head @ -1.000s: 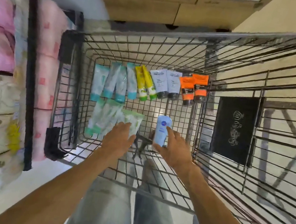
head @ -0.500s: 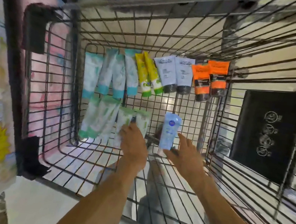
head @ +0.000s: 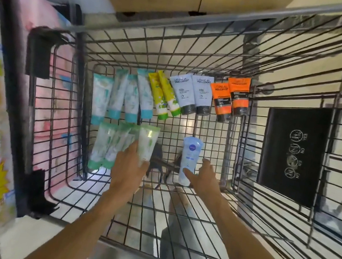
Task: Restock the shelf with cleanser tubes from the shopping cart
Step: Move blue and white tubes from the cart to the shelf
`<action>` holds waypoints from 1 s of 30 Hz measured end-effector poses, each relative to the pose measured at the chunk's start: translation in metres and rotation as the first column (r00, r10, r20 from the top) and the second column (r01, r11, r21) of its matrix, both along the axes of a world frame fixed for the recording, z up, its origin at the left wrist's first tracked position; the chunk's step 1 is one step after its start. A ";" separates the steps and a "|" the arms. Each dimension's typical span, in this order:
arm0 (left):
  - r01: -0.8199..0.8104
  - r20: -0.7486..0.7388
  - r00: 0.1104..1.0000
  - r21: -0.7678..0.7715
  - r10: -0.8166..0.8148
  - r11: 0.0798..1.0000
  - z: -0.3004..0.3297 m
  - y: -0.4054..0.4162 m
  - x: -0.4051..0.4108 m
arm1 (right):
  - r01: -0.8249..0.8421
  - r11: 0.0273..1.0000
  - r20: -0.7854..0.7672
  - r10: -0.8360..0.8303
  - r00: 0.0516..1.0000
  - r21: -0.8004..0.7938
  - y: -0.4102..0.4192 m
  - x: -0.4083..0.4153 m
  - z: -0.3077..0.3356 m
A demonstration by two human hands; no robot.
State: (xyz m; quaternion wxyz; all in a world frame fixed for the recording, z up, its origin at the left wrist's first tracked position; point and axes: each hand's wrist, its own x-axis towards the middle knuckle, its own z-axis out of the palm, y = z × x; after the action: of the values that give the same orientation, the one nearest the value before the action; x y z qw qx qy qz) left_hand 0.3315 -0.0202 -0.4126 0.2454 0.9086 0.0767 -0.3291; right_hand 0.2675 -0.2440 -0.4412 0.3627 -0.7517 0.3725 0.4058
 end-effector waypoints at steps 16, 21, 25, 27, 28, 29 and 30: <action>-0.065 -0.051 0.997 -0.052 0.062 0.997 0.019 0.024 0.017 | 0.309 0.951 0.086 -0.310 0.947 0.022 0.013 0.008 -0.003; -0.123 -0.029 0.992 -0.109 0.121 0.986 0.073 0.011 0.023 | 0.295 0.955 0.154 -0.296 0.943 0.029 0.002 0.024 0.063; -0.170 0.002 0.985 -0.182 0.173 0.968 0.131 0.004 0.020 | 0.292 0.955 0.254 -0.297 0.920 0.058 -0.002 0.029 0.129; -0.205 0.028 0.976 -0.235 0.217 0.950 0.161 0.000 0.013 | 0.268 0.961 0.313 -0.275 0.909 0.067 -0.001 0.027 0.164; -0.218 0.034 0.972 -0.256 0.234 0.942 0.177 -0.004 0.009 | 0.256 0.965 0.342 -0.262 0.903 0.064 0.000 0.024 0.181; -0.228 0.042 0.968 -0.276 0.249 0.934 0.194 -0.007 0.006 | 0.250 0.967 0.370 -0.253 0.894 0.059 0.001 0.020 0.197; -0.240 0.049 0.963 -0.288 0.265 0.927 0.209 -0.009 0.002 | 0.248 0.967 0.401 -0.251 0.881 0.058 0.003 0.017 0.211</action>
State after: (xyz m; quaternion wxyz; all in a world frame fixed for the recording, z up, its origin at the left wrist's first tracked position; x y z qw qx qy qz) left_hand 0.3335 -0.0294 -0.2038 0.4146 0.8609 0.1351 -0.2622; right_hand 0.2846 -0.2411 -0.2304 0.4831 -0.7641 0.3818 0.1924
